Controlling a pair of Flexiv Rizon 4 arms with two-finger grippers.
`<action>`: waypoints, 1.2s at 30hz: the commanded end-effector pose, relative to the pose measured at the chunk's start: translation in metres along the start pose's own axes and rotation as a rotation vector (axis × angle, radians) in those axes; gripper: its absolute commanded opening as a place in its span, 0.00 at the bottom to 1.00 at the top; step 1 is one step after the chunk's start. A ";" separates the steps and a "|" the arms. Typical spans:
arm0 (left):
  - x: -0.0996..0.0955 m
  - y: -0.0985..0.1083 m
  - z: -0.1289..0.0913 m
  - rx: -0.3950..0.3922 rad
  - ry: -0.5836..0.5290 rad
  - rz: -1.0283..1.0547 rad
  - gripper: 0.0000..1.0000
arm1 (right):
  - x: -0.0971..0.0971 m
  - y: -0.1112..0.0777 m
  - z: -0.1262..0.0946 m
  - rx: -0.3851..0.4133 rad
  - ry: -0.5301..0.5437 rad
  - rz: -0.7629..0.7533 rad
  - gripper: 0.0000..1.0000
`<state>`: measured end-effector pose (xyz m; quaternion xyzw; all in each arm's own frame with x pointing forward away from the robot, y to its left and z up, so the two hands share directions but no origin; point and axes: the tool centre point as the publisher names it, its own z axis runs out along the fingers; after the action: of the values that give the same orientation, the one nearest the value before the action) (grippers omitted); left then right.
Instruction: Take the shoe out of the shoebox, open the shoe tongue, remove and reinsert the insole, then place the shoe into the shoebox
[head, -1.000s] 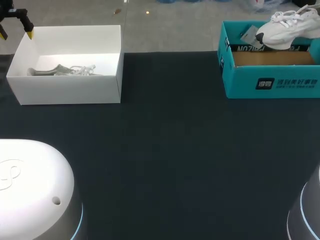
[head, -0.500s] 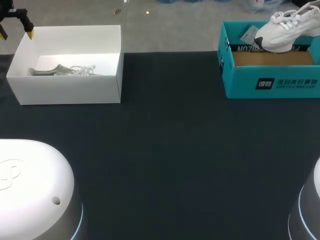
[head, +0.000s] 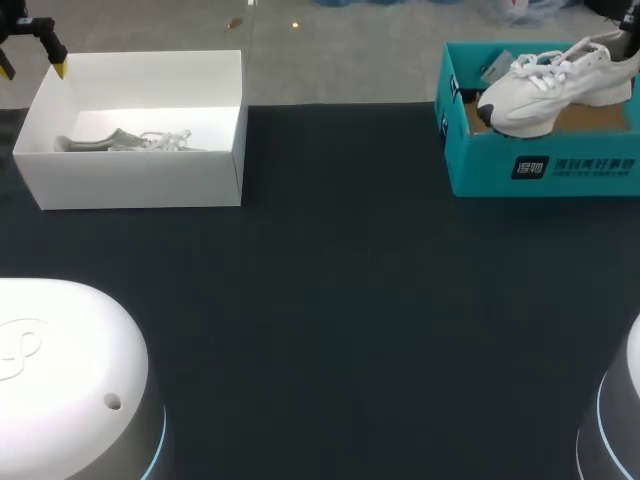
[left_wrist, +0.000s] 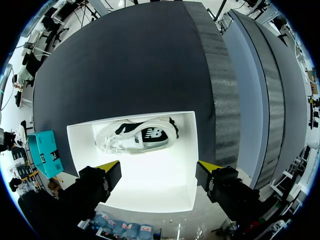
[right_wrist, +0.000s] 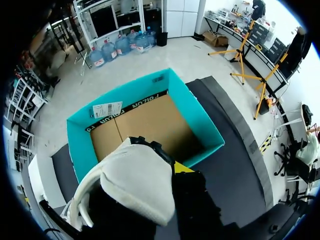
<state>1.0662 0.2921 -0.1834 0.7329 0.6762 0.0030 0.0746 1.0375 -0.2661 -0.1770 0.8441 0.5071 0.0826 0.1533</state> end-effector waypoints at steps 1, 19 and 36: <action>0.000 0.000 -0.001 0.001 0.001 0.002 1.00 | 0.005 -0.055 -0.024 -0.058 -0.005 -0.003 0.00; 0.000 0.000 -0.001 0.001 0.001 0.002 1.00 | 0.052 -0.219 -0.052 0.016 -0.007 -0.070 0.00; 0.000 0.000 -0.001 0.001 0.001 0.002 1.00 | 0.081 -0.352 -0.063 0.092 -0.047 -0.108 0.00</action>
<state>1.0662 0.2920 -0.1834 0.7329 0.6762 0.0030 0.0746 0.7772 -0.0414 -0.2326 0.8245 0.5531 0.0255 0.1164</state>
